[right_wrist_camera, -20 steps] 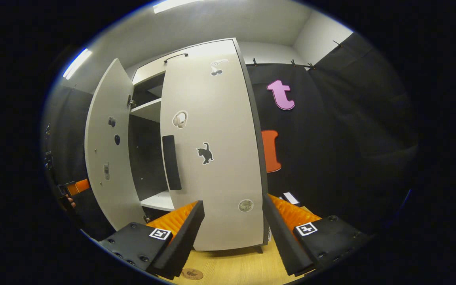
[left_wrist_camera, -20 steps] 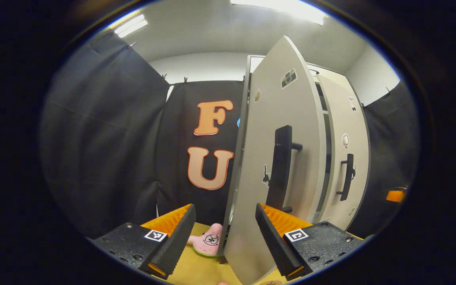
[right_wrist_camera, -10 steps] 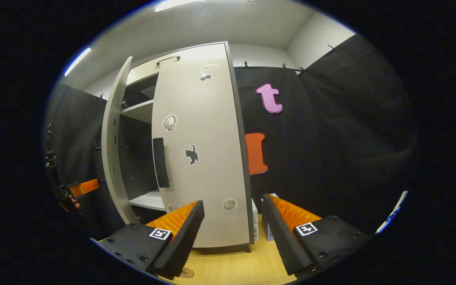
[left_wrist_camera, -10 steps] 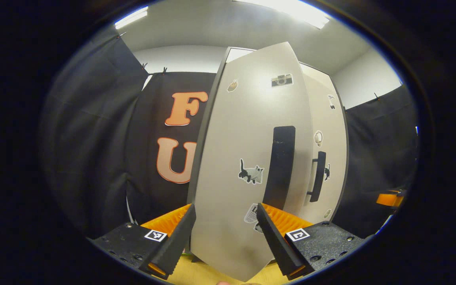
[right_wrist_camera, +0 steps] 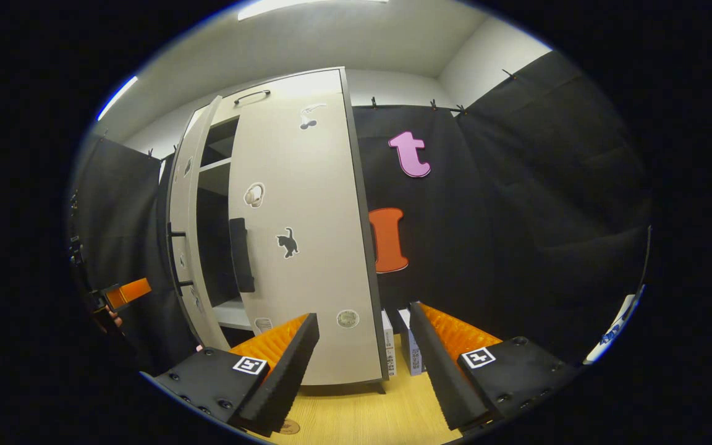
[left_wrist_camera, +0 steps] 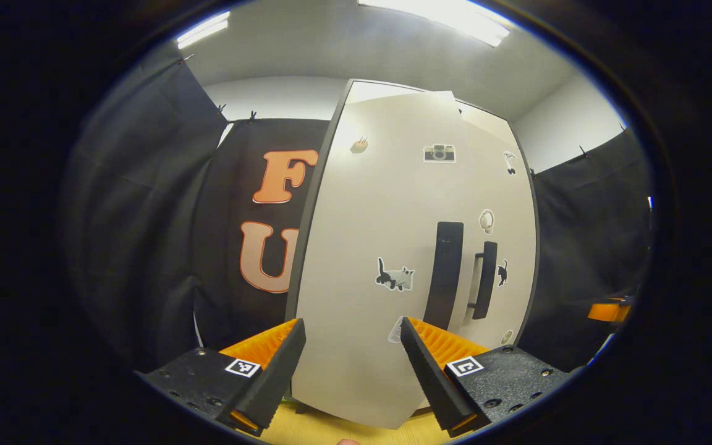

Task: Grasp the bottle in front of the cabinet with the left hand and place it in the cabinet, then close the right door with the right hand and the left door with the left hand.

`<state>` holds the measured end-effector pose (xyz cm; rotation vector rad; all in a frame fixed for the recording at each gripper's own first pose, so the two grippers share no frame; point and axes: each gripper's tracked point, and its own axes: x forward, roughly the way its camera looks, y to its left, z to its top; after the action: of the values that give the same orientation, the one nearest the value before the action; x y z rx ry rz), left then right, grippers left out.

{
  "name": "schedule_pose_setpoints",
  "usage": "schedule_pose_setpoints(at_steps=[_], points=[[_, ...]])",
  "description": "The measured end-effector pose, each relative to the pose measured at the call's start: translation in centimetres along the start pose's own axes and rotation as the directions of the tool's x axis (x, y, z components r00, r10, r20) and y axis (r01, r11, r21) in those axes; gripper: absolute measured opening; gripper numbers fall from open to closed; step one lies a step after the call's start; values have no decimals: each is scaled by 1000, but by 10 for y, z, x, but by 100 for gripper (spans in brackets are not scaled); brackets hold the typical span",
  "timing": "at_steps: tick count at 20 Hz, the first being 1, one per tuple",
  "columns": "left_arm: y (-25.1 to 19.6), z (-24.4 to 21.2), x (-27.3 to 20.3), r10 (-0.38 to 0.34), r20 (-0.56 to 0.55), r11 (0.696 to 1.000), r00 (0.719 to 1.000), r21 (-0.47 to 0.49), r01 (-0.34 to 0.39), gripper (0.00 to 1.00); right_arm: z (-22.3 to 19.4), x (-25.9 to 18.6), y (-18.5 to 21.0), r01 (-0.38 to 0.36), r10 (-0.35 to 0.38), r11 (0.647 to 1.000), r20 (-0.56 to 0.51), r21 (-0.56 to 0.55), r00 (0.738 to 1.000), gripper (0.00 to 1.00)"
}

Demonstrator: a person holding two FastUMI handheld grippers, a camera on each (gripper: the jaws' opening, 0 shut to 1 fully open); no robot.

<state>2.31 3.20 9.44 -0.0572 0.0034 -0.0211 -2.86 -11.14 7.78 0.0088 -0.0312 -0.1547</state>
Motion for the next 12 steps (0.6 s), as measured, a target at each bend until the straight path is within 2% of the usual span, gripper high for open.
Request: schedule_pose_setpoints(at_steps=[1,2,6,9,12], points=[[-1,-3,-3,4,-2,1000,1000,3,-4,92,-2,0,1,-4,4,1000,-4,1,1000,98],[-1,-7,-6,10,-7,1000,1000,7,-10,97,-3,0,3,-7,7,1000,-7,1,1000,98],[-1,-24,-19,32,-34,999,999,1,-32,92,-7,1,10,-28,28,1000,-15,4,999,98],[-1,-40,-34,51,-53,998,997,-18,-52,95,-11,2,14,-46,47,999,-18,12,999,98],[7,-51,-53,103,-45,995,994,-4,-103,95,-21,1,19,-67,68,997,-29,35,997,98]])
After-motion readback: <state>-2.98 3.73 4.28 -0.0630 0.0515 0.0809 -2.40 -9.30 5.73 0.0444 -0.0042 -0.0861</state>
